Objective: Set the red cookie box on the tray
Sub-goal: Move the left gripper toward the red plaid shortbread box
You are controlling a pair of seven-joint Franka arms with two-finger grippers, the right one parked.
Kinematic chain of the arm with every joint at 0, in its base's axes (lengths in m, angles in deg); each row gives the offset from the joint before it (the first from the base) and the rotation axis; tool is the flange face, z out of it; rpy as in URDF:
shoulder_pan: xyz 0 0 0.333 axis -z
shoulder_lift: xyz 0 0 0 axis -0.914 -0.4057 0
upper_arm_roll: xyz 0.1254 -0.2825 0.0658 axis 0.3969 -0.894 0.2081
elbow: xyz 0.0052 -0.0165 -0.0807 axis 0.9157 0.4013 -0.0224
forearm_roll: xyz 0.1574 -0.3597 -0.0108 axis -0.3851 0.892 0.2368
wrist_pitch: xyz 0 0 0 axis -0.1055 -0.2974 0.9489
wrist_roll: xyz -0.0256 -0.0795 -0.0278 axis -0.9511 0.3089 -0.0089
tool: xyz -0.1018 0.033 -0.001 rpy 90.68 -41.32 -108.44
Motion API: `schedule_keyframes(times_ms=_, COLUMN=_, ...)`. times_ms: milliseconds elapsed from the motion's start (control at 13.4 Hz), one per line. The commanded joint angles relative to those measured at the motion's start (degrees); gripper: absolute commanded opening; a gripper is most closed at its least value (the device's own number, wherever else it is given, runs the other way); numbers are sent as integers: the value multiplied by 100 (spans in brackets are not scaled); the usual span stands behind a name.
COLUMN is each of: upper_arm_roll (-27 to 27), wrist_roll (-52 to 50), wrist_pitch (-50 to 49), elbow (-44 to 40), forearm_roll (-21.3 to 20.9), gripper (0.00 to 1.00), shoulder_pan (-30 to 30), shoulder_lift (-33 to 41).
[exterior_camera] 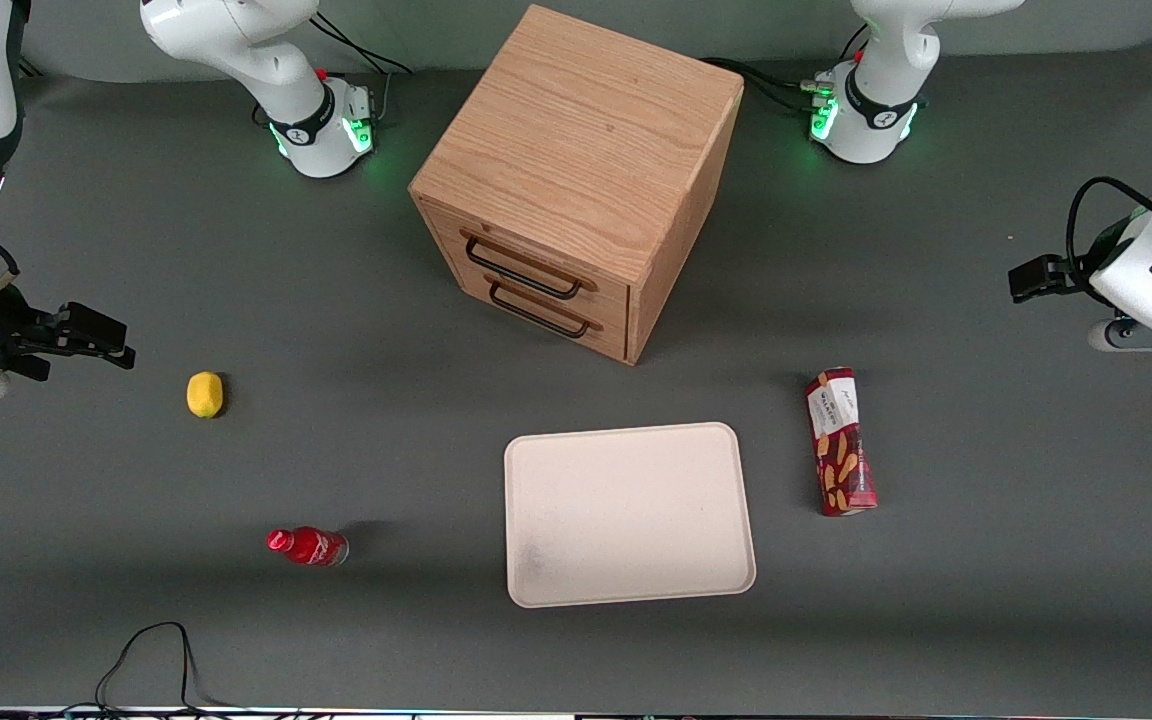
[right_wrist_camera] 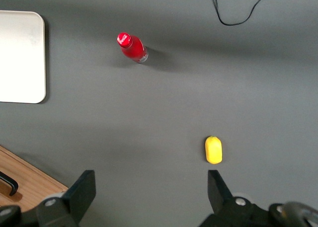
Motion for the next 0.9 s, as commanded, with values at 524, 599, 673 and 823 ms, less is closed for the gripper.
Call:
schedule_keyframes(times_ms=524, upper_arm_roll=25, wrist_roll=121, wrist_pitch=-547, elbow=-699, forearm_roll=15, gripper=100, shoulder_pan=27, shoulder_lift=-408)
schedule_keyframes(times_ms=599, upper_arm_roll=25, wrist_roll=104, wrist_pitch=-556, elbow=-700, forearm_roll=24, gripper=100, shoulder_pan=10, shoulder_lift=-417)
schedule_keyframes(times_ms=673, upper_arm_roll=25, wrist_roll=103, wrist_pitch=-565, elbow=-691, forearm_roll=24, gripper=100, shoulder_pan=10, shoulder_lift=-417)
schedule_keyframes(times_ms=823, upper_arm_roll=25, wrist_roll=103, wrist_pitch=-565, elbow=-691, forearm_roll=24, gripper=100, shoulder_pan=19, shoulder_lift=-417)
